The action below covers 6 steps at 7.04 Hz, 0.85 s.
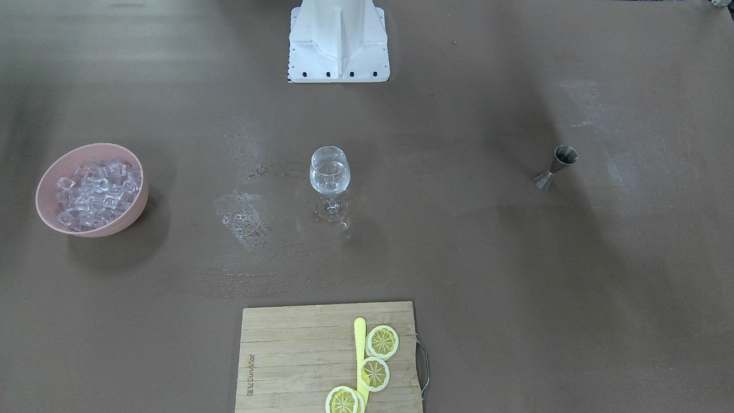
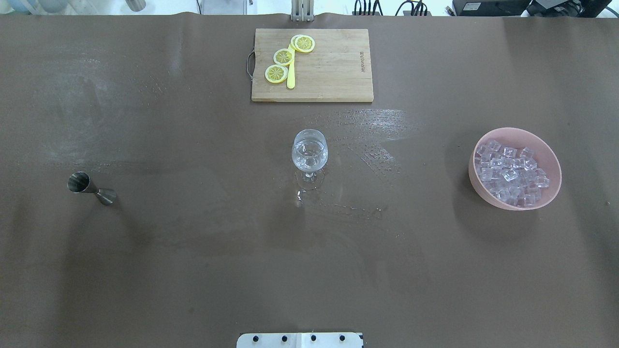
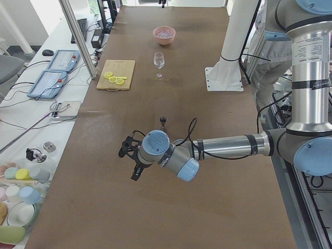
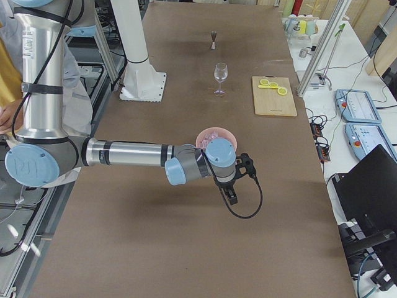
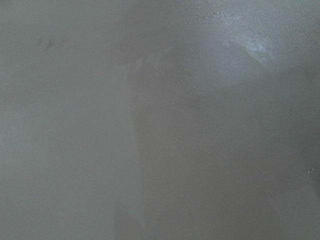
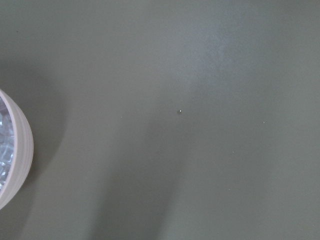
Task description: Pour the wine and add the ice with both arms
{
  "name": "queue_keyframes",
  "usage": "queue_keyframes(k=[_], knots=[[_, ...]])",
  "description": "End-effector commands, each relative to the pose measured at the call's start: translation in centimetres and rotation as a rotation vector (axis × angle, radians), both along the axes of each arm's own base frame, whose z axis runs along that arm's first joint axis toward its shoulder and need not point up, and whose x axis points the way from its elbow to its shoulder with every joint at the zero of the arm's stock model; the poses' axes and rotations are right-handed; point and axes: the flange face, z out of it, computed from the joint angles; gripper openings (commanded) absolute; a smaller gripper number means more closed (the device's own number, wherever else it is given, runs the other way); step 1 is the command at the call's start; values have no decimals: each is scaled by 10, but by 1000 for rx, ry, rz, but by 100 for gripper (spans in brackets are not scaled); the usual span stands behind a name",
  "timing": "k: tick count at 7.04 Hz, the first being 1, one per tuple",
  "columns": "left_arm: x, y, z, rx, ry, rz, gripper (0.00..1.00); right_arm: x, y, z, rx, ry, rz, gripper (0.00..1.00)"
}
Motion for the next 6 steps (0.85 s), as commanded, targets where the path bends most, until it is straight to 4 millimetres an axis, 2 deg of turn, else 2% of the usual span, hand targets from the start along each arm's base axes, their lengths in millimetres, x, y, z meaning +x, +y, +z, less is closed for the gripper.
queue_keyframes(k=[1,2,3,4,5,6], knots=[[13,1,-20,67,79,42,98,-2,0,-18,28,-25,-4,100],[31,1,-31,85,115,44,98,-3,0,-19,29,-33,-7,100],[59,0,-49,112,170,44,98,-3,0,-19,32,-31,-8,100],[104,-2,-72,185,220,122,95,-3,2,-20,33,-31,-10,100],[104,19,-61,311,235,126,88,-5,2,-19,30,-29,-12,100],[97,31,-51,417,225,76,97,-8,2,-17,26,-30,-19,100]])
